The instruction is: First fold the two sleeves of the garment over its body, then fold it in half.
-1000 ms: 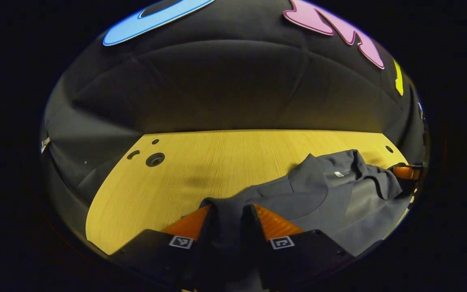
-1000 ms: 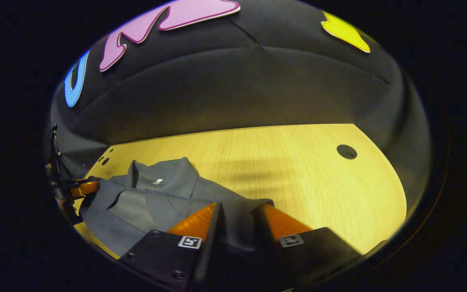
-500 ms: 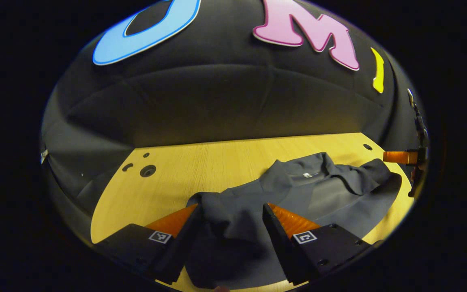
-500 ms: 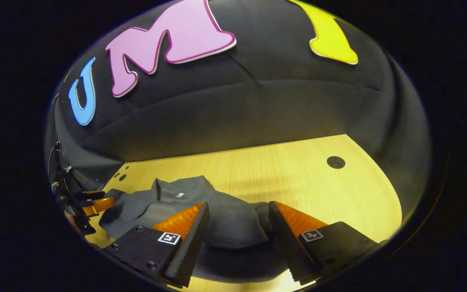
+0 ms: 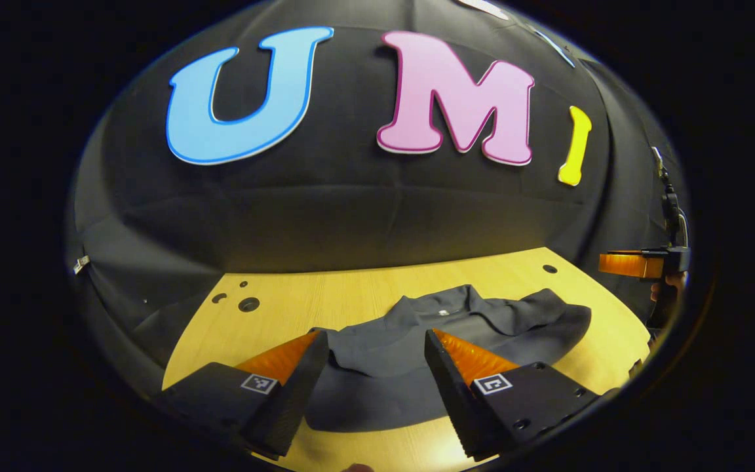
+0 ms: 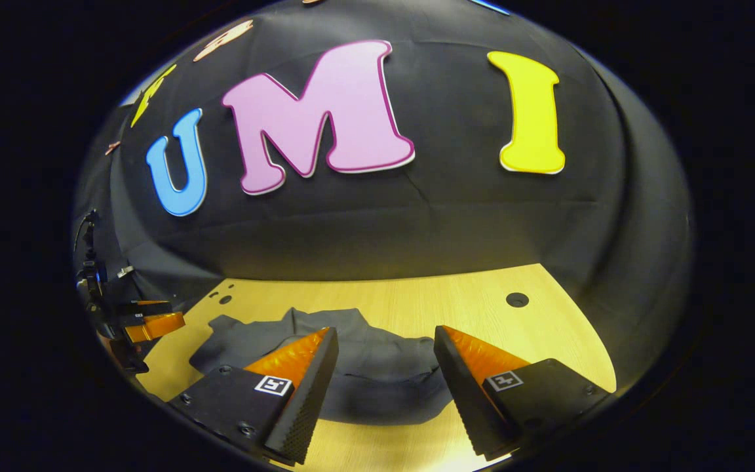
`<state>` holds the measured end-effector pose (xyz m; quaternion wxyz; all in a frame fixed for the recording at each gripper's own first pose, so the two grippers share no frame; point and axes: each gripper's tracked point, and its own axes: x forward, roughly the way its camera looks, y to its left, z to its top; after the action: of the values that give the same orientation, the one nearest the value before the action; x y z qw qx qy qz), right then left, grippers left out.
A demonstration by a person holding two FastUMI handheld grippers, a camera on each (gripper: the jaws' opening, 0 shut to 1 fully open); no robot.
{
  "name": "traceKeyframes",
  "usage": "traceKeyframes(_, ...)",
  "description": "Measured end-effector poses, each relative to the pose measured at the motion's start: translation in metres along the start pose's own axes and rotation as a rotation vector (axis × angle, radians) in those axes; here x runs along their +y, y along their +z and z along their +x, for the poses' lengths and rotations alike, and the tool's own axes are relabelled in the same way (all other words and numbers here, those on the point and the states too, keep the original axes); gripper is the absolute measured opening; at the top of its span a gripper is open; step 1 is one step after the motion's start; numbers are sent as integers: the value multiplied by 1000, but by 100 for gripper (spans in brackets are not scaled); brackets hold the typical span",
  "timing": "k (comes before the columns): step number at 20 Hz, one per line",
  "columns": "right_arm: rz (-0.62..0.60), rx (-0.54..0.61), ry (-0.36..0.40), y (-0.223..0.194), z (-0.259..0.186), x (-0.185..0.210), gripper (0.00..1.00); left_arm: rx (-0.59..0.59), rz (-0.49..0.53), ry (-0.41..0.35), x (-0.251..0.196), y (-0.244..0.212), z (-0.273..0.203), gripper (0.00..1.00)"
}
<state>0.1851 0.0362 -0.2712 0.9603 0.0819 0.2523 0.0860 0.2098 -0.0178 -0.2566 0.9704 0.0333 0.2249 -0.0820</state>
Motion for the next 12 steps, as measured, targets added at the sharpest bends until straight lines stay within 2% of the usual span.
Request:
traceKeyframes(8, -63, -38, 38, 6, -80, 23, 91, -43, -72, -22, -22, 12, -91, 93)
traceKeyframes(12, -83, -43, 57, 6, -109, 34, 92, -66, -50, -33, -33, 21, -121, 94)
